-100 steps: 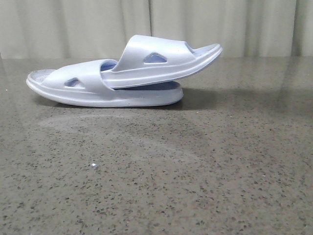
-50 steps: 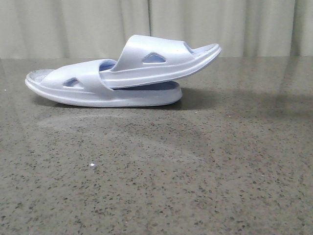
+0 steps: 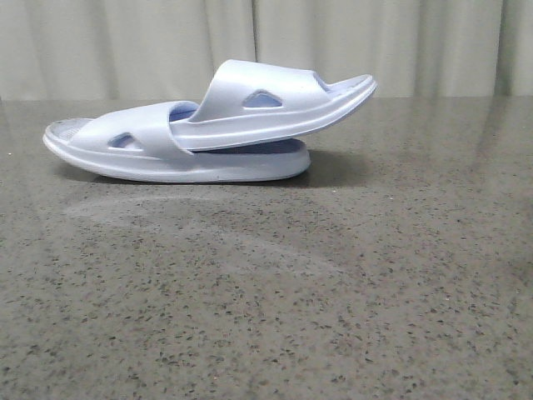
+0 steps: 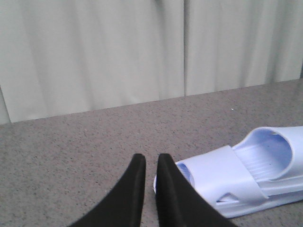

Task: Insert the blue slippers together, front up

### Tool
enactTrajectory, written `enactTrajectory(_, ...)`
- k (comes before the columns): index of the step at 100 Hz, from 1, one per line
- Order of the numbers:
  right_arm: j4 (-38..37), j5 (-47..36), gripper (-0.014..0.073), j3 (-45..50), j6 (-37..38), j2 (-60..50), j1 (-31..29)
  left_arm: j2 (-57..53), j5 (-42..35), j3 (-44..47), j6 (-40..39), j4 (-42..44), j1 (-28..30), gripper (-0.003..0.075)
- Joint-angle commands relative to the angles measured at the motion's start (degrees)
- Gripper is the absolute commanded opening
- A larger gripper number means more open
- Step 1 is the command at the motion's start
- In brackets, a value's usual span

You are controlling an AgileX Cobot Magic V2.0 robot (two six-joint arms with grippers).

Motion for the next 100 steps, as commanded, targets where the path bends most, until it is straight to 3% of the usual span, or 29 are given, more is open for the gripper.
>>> enactTrajectory(1, 1.6, -1.2, -0.0088, 1.0, -0.1, -3.0, 0.1, -1.4, 0.3, 1.6, 4.8, -7.2, -0.4, 0.0015)
enactTrajectory(33, 4.2, -1.3, -0.0088, 6.7, -0.1, -8.4, 0.1, -9.3, 0.1, 10.6, 5.0, -10.8, -0.4, 0.0015)
enactTrajectory(100, 5.5, -1.3, -0.0089, 6.8, -0.1, -8.4, 0.1, -11.1, -0.9, 10.8, 5.0, -11.7, -0.4, 0.0015)
